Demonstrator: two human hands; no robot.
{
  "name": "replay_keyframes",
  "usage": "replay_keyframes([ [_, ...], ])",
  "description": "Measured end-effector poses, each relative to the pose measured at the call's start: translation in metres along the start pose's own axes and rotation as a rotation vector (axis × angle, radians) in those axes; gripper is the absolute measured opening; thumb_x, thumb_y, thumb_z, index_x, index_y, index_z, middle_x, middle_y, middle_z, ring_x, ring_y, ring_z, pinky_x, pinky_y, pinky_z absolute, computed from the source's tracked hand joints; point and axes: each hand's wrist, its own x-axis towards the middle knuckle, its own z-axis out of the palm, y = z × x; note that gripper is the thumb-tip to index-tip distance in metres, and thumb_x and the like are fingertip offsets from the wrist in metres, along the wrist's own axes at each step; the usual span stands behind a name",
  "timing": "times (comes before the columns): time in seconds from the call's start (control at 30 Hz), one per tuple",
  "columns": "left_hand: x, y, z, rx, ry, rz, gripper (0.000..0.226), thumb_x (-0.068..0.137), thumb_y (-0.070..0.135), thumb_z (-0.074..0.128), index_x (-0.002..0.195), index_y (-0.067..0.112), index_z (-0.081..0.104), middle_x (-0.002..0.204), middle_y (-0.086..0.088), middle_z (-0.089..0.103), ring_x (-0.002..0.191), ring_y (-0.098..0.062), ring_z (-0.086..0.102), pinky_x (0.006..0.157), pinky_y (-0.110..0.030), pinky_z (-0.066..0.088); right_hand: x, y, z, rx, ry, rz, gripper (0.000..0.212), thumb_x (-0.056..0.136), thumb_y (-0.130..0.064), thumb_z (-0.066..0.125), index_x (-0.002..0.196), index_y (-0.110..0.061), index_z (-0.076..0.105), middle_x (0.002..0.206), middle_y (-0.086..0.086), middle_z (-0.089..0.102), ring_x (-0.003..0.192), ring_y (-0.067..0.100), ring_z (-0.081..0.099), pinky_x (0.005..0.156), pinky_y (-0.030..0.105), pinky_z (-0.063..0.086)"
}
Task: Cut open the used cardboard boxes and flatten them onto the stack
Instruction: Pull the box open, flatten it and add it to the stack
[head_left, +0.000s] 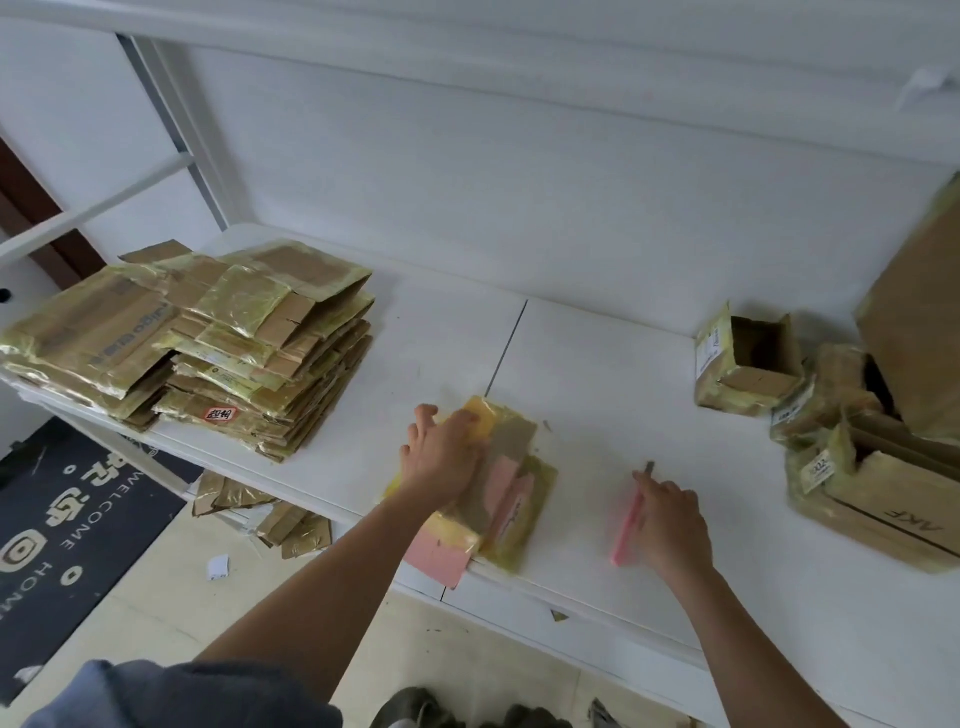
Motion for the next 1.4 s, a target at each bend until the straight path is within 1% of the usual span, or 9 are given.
replay_keyframes([
  [0.13,0.004,-0.017,-0.021,-0.114,-0.030,-0.136,0.049,0.095,0.044,0.052,0.139,0.023,0.047,0.134,-0.008,0.050,0.108,-0.029,0.060,0.092,-0.041,0.052,-0.010,-0.042,-0.003,0.264,0.118,-0.150,0.046,0.097,-0.013,0.052,0.142,-0.017,0.046,0.125,0.010,0.058,0.115,0.025,0.051,0.098,0.030,0.035],
  [0.27,-0.002,-0.025,-0.029,0.019,-0.160,-0.123,0.041,0.092,0.054,0.050,0.090,0.014,0.064,0.093,-0.007,0.071,0.086,-0.026,0.068,0.076,-0.033,0.054,-0.030,-0.112,-0.008,0.724,-0.110,-0.319,0.040,0.101,-0.021,0.050,0.141,-0.018,0.045,0.117,0.000,0.066,0.090,0.003,0.063,0.073,0.015,0.050],
  [0.37,-0.004,-0.035,-0.028,-0.142,-0.172,-0.164,0.041,0.092,0.044,0.056,0.071,0.009,0.059,0.065,-0.006,0.064,0.064,-0.028,0.069,0.060,-0.034,0.059,-0.026,-0.144,-0.010,0.619,-0.037,-0.310,0.042,0.103,-0.032,0.043,0.142,-0.014,0.043,0.119,0.004,0.066,0.106,0.020,0.065,0.089,0.038,0.053],
  [0.7,0.001,-0.045,-0.025,-0.296,-0.128,-0.235,0.026,0.086,0.031,0.067,0.071,0.015,0.053,0.071,-0.009,0.064,0.062,-0.030,0.070,0.057,-0.042,0.061,-0.013,-0.185,-0.011,0.166,0.033,-0.255,0.093,0.086,-0.065,0.060,0.141,0.007,0.035,0.113,0.012,0.063,0.103,0.027,0.063,0.073,0.029,0.045],
  [0.97,0.006,-0.049,-0.023,-0.301,-0.132,-0.234,0.024,0.089,0.027,0.066,0.071,0.016,0.054,0.067,-0.008,0.063,0.049,-0.025,0.068,0.042,-0.033,0.056,0.005,-0.161,-0.027,0.638,-0.218,-0.156,0.023,0.088,-0.026,0.058,0.070,-0.013,0.053,0.062,-0.006,0.050,0.060,0.016,0.048,0.056,0.027,0.034],
  [1.1,0.005,-0.047,-0.022,-0.258,-0.143,-0.235,0.022,0.090,0.029,0.066,0.082,0.011,0.058,0.069,-0.007,0.065,0.050,-0.022,0.068,0.044,-0.028,0.053,0.003,-0.126,-0.019,0.966,-0.345,-0.034,0.022,0.098,-0.019,0.058,0.118,-0.012,0.062,0.100,-0.001,0.070,0.094,0.020,0.066,0.085,0.037,0.054],
  [1.17,0.003,-0.043,-0.021,-0.209,-0.097,-0.209,0.023,0.090,0.028,0.065,0.096,0.007,0.055,0.080,-0.006,0.063,0.069,-0.027,0.068,0.059,-0.036,0.059,-0.006,-0.119,-0.006,0.869,-0.140,-0.006,0.050,0.093,-0.023,0.068,0.138,-0.017,0.048,0.110,0.003,0.062,0.100,0.021,0.062,0.089,0.033,0.049],
  [1.27,-0.003,-0.035,-0.015,-0.145,0.001,-0.101,0.033,0.089,0.017,0.061,0.114,0.018,0.039,0.092,-0.005,0.058,0.082,-0.027,0.061,0.064,-0.041,0.054,-0.022,-0.121,0.006,0.581,0.253,-0.166,0.041,0.089,-0.022,0.072,0.127,-0.010,0.062,0.109,0.010,0.057,0.104,0.029,0.053,0.077,0.016,0.030],
  [1.4,-0.005,-0.028,-0.010,0.075,0.078,-0.032,0.027,0.092,0.017,0.058,0.115,0.013,0.045,0.088,-0.001,0.053,0.077,-0.023,0.050,0.056,-0.032,0.038,-0.038,-0.131,0.014,0.455,0.174,-0.365,0.042,0.094,-0.031,0.065,0.129,-0.008,0.062,0.100,-0.001,0.051,0.095,0.018,0.054,0.075,0.014,0.040],
])
